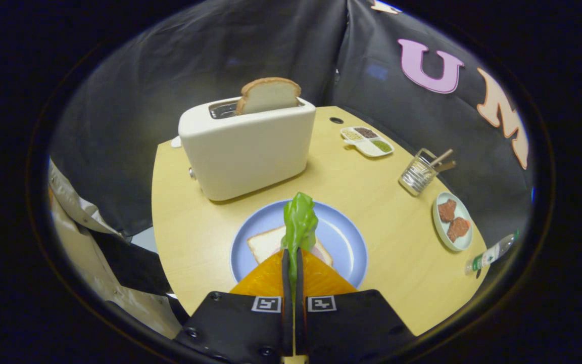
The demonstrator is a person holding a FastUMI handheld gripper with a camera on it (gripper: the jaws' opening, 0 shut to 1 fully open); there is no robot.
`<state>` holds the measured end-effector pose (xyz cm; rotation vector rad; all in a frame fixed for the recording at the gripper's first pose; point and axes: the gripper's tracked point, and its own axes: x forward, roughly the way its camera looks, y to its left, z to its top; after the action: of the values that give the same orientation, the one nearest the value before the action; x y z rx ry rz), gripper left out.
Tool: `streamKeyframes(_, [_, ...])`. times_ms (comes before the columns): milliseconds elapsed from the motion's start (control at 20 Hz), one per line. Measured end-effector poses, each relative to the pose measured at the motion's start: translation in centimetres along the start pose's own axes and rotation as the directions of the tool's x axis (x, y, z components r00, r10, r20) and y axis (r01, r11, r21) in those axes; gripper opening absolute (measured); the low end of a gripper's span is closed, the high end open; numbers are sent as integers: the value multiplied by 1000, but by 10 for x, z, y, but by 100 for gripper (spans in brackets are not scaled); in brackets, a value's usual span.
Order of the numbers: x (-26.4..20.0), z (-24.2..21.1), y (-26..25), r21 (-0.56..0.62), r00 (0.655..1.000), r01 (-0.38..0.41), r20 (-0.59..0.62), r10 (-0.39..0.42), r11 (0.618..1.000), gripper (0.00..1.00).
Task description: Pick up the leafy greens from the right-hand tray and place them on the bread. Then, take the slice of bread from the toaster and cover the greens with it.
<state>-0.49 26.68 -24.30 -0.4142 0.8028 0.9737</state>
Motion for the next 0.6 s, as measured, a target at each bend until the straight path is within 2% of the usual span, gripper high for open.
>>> streamKeyframes(350, [20, 2, 20, 5, 998, -52, -27, 52, 999, 5])
streamKeyframes(400, [23, 0, 21, 2, 998, -52, -34, 52, 999, 10])
streamKeyframes(500, [26, -2, 20, -1, 998, -46, -45, 46, 999, 10])
streamKeyframes(600, [33, -2, 15, 1, 999, -31, -42, 31, 1000, 25])
